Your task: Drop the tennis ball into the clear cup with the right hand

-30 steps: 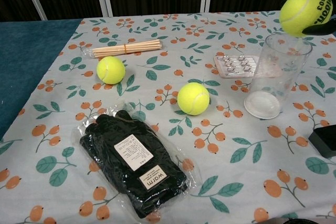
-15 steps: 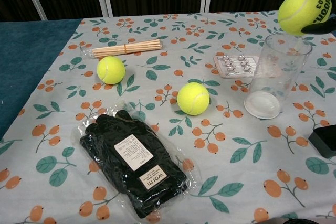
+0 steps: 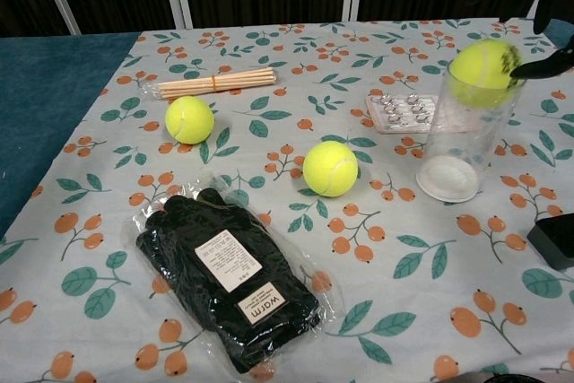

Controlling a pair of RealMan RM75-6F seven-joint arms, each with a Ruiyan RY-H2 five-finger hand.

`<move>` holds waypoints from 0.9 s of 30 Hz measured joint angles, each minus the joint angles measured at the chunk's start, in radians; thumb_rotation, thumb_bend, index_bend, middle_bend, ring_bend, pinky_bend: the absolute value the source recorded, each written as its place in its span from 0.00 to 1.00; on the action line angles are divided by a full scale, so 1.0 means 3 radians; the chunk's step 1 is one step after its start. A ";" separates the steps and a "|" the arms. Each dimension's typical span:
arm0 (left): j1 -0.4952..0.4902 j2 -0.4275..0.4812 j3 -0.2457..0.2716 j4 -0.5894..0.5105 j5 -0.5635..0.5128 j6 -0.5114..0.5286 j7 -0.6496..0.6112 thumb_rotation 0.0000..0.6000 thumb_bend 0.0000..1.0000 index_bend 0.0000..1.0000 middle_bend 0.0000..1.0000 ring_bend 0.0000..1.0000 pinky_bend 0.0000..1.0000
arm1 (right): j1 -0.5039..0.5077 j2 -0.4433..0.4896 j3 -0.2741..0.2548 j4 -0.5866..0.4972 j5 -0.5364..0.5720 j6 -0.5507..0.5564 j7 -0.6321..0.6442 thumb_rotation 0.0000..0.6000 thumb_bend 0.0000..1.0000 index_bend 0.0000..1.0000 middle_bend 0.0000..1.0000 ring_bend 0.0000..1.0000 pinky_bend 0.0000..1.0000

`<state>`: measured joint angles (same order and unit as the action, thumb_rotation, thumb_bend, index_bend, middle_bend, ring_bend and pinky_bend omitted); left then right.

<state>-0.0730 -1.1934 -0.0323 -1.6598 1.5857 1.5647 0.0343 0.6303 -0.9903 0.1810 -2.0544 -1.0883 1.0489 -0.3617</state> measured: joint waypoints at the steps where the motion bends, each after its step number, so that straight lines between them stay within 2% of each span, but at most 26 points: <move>1: 0.0000 0.0000 -0.0001 0.0000 0.0001 0.0002 -0.0001 1.00 0.25 0.00 0.00 0.00 0.00 | 0.0002 0.0006 -0.0004 0.0000 0.0004 -0.0009 0.0003 1.00 0.13 0.00 0.08 0.20 0.34; 9: -0.0002 0.0001 -0.0009 0.0005 -0.0009 0.0003 -0.0005 1.00 0.25 0.00 0.00 0.00 0.00 | -0.0004 0.0012 -0.0007 -0.0014 -0.0009 0.0040 -0.0011 1.00 0.12 0.00 0.06 0.18 0.34; 15: 0.0000 0.0001 -0.0015 0.0012 -0.0017 0.0010 -0.0019 1.00 0.25 0.00 0.00 0.00 0.00 | -0.0156 0.0125 -0.0012 -0.0068 -0.0250 0.0316 0.0043 1.00 0.12 0.00 0.06 0.18 0.30; 21: 0.0005 -0.0002 -0.0022 0.0020 -0.0029 0.0020 -0.0028 1.00 0.25 0.00 0.00 0.00 0.00 | -0.0617 0.0252 -0.0186 0.0032 -0.0808 0.0901 0.0261 1.00 0.12 0.00 0.00 0.12 0.26; 27: 0.0014 -0.0006 -0.0030 -0.0001 -0.0035 0.0040 -0.0009 1.00 0.25 0.00 0.00 0.00 0.00 | -0.1216 0.0068 -0.0494 0.0624 -0.1227 0.1623 0.0451 1.00 0.12 0.00 0.00 0.10 0.22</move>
<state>-0.0688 -1.1953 -0.0412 -1.6600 1.5752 1.5766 0.0315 0.2655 -0.9698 0.0328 -1.8672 -1.4564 1.5357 -0.2264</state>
